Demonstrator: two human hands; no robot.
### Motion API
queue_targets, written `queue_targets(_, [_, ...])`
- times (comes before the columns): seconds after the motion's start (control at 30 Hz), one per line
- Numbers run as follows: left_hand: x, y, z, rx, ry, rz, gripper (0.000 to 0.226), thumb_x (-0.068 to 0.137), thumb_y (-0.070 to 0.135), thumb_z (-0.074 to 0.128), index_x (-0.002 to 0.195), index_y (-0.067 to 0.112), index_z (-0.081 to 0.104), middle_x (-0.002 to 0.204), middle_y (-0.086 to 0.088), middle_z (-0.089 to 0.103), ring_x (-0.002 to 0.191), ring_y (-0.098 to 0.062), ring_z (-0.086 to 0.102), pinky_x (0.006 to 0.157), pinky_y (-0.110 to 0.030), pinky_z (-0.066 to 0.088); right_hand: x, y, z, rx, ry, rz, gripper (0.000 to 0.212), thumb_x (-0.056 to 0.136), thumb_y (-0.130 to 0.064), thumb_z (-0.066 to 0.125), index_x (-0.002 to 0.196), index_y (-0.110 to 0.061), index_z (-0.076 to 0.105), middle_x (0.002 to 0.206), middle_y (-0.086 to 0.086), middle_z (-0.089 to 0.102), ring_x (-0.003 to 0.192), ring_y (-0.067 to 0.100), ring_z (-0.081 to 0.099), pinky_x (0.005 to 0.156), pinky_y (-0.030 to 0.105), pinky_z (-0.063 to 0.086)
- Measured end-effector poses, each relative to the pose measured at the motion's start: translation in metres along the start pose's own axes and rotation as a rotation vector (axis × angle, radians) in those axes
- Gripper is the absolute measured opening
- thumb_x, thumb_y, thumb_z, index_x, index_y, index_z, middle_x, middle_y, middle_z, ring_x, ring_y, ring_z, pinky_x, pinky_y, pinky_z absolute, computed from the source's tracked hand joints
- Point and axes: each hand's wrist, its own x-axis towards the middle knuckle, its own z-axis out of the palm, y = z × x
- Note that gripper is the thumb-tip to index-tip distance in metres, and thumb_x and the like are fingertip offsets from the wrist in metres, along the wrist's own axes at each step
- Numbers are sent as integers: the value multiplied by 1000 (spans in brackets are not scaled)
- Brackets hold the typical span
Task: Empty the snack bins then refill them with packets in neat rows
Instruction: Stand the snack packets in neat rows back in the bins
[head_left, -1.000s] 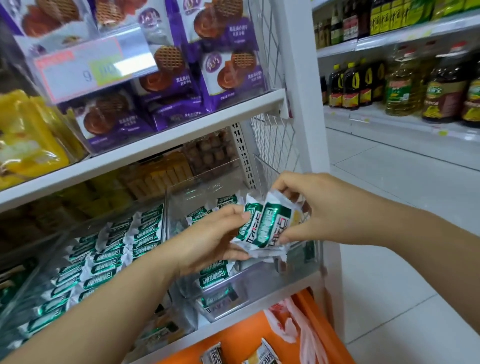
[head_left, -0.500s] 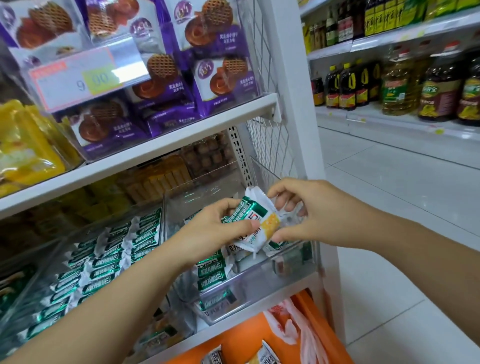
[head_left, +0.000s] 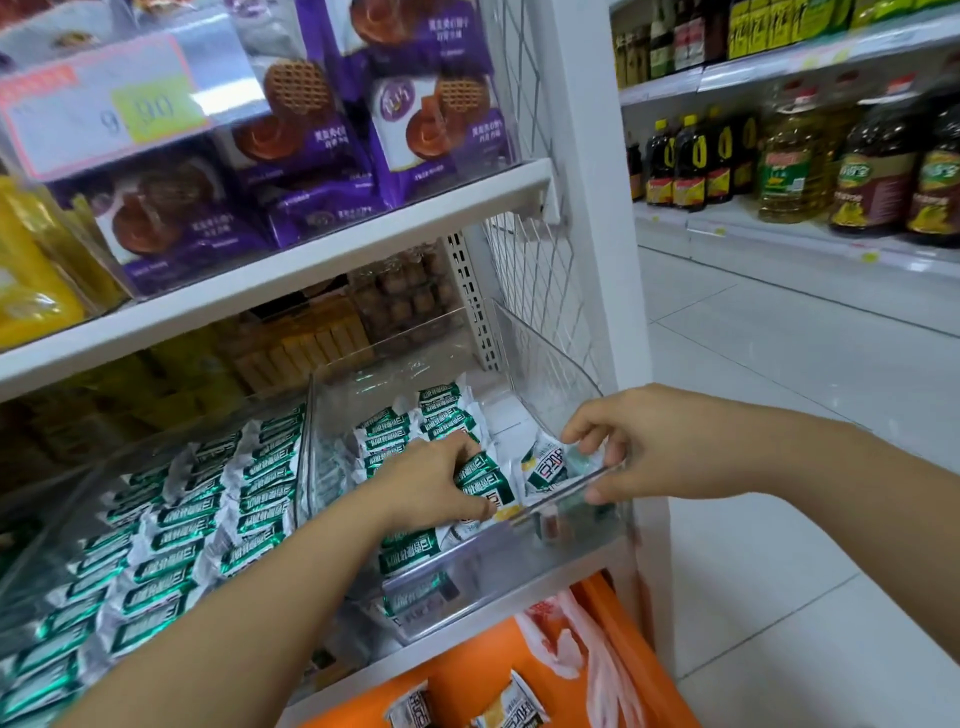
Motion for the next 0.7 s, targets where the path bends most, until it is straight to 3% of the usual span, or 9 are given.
queue_targets(0.07, [0,3,-3,163,-9,-17,50,77,54,68,112,25,46,104,2,47,101,-20,43,86,-35,43,0,0,0,3,0,6,48,79,-42,72,122,-33,53,110,-16,56,92,1,57,79,15,45])
queue_targets(0.2, [0,9,-5,299,-28,-4,67,78,56,64,132,22,44,128,-2,49,117,-23,43,98,-38,40,-1,0,1,10,-14,15,45,80,-40,72,121,-34,53,108,-17,55,93,-1,56,72,7,41])
queue_targets(0.43, [1,13,5,482,22,33,74,81,62,58,142,26,38,139,-3,45,127,-26,42,108,-45,30,-3,-8,3,-26,-82,31,49,81,-38,71,126,-32,52,105,-18,52,106,4,55,93,21,45])
queue_targets(0.57, [-8,9,-12,201,12,18,78,77,61,65,144,34,34,142,-3,42,128,-23,43,108,-44,35,-6,-6,2,8,-82,34,49,81,-37,72,125,-32,53,102,-20,52,105,2,55,92,18,44])
queue_targets(0.63, [-14,11,-25,-37,47,78,63,78,53,69,134,35,47,124,2,52,102,-11,55,92,-31,45,-7,-4,-2,17,-76,30,46,81,-35,72,123,-32,53,101,-21,54,101,1,55,86,14,43])
queue_targets(0.7, [-17,21,-33,-232,-44,148,46,82,44,70,125,35,55,109,8,54,78,-4,57,79,-24,49,-6,-2,-5,30,-66,30,44,81,-34,72,121,-32,54,103,-20,59,94,-2,56,77,7,41])
